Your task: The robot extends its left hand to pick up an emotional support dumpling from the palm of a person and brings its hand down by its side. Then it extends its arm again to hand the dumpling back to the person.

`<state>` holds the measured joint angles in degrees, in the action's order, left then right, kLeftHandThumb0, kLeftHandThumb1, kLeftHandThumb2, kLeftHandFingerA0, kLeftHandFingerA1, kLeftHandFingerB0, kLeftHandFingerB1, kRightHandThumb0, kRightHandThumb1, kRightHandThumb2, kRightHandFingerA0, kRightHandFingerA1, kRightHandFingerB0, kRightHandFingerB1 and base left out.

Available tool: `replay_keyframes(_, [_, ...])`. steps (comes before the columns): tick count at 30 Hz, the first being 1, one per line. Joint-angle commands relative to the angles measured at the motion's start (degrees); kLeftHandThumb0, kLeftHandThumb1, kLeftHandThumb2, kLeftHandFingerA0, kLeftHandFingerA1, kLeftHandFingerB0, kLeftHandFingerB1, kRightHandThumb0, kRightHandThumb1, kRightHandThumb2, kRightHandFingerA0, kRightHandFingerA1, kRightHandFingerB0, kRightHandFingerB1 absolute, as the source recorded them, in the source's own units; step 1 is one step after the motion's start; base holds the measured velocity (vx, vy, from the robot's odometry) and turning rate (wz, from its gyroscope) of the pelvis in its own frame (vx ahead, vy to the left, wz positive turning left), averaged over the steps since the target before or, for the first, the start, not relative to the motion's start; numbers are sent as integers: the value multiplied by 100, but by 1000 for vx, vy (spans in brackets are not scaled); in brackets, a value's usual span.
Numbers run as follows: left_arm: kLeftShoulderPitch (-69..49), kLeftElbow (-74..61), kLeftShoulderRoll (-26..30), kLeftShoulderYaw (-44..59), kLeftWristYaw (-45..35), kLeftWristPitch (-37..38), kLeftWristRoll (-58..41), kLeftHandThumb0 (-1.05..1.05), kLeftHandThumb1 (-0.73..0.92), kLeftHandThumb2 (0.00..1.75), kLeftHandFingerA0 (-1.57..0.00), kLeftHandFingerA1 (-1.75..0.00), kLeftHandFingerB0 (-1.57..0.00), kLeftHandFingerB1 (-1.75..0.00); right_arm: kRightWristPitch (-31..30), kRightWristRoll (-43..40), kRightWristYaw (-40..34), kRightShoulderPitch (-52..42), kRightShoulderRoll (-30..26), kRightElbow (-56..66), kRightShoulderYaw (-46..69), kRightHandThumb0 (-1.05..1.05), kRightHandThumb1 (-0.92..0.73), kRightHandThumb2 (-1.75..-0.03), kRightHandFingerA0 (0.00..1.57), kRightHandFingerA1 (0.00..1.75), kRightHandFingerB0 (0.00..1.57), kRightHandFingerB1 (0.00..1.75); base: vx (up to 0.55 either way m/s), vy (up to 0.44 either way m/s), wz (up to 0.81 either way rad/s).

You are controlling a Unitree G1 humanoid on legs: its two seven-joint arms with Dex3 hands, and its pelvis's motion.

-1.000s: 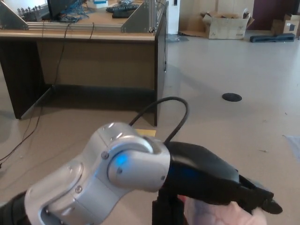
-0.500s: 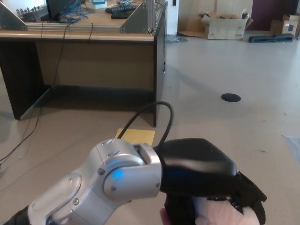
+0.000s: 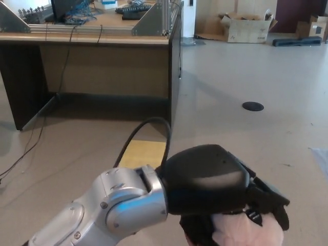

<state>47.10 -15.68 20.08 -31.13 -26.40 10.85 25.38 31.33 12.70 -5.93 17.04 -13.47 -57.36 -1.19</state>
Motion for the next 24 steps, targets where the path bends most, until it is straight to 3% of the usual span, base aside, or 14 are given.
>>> replay_keyframes(1, [-276,-254,-552,1692,1332,-208,-500,-11,77,75,-85,-171,-74,-139,-451,-245,-50,155,46,112,189,-36,-65,-58,76,45,57,38,0,0,0])
replay_keyframes(2, [-297,-335,-628,1794,1236,-414,-657,-11,77,75,-85,-171,-74,-139,-450,-254,-47,148,48,117,198,-36,-65,-58,76,45,57,38,0,0,0])
replay_keyframes(3, [-356,-495,-796,2308,1031,-989,-1458,-8,69,84,-88,-151,-84,-99,-404,-253,-33,160,33,71,206,-37,-65,-58,78,46,57,38,0,0,0])
replay_keyframes(6, [-429,-572,-1046,2870,833,-1471,-2224,-8,64,94,-101,-135,-86,-98,-403,-234,-19,164,26,59,214,-37,-65,-58,78,46,57,38,0,0,0])
replay_keyframes(7, [-468,-649,-1114,3463,728,-2115,-3203,-11,75,77,-102,-130,-86,-97,-420,-214,-23,180,34,34,202,-37,-65,-58,78,46,58,39,0,0,0])
replay_keyframes(9, [-515,-849,-1184,4227,874,-2956,-4229,-15,79,65,-106,-135,-93,-99,-535,-205,-11,190,46,60,194,-39,-66,-60,77,46,58,39,0,0,0])
replay_keyframes(11, [-581,-1043,-1260,4713,1150,-3534,-5003,-14,80,65,-109,-134,-93,-93,-458,-192,4,180,38,60,180,-36,-66,-58,77,47,58,39,0,0,0])
replay_keyframes(12, [-595,-1080,-1276,4790,1205,-3633,-5148,-14,80,65,-109,-134,-93,-93,-423,-188,7,177,34,56,176,-36,-66,-58,77,47,58,39,0,0,0])
replay_keyframes(13, [-728,-996,-1136,5060,1294,-3698,-5823,-17,82,66,-97,-132,-92,-80,-434,-182,10,177,38,65,170,-37,-65,-58,78,46,58,38,0,0,0])
replay_keyframes(16, [-1194,-665,-752,5753,1548,-3750,-7602,-23,86,65,-98,-132,-96,-71,-482,-146,-12,202,48,64,146,-38,-66,-58,78,46,58,38,0,0,0])
replay_keyframes(17, [-1475,-543,-665,6004,1522,-3769,-7893,-24,84,67,-98,-139,-90,-82,-507,-126,-24,235,44,38,137,-38,-66,-58,78,45,58,38,0,0,0])
replay_keyframes(21, [-1944,-296,-556,6389,1332,-3894,-8146,-19,86,65,-95,-134,-92,-75,-532,-111,-31,300,28,-9,138,-37,-66,-58,78,46,58,38,0,0,0])
replay_keyframes(22, [-2450,258,-606,6753,848,-4288,-7707,-18,86,69,-89,-146,-78,-95,-510,-172,20,298,5,-39,187,-38,-66,-58,76,46,56,38,0,0,0])
replay_keyframes(24, [-2684,628,-608,6960,623,-4521,-7633,-19,87,65,-89,-144,-75,-97,-514,-196,33,276,15,-57,203,-37,-66,-58,76,46,56,38,0,0,0])
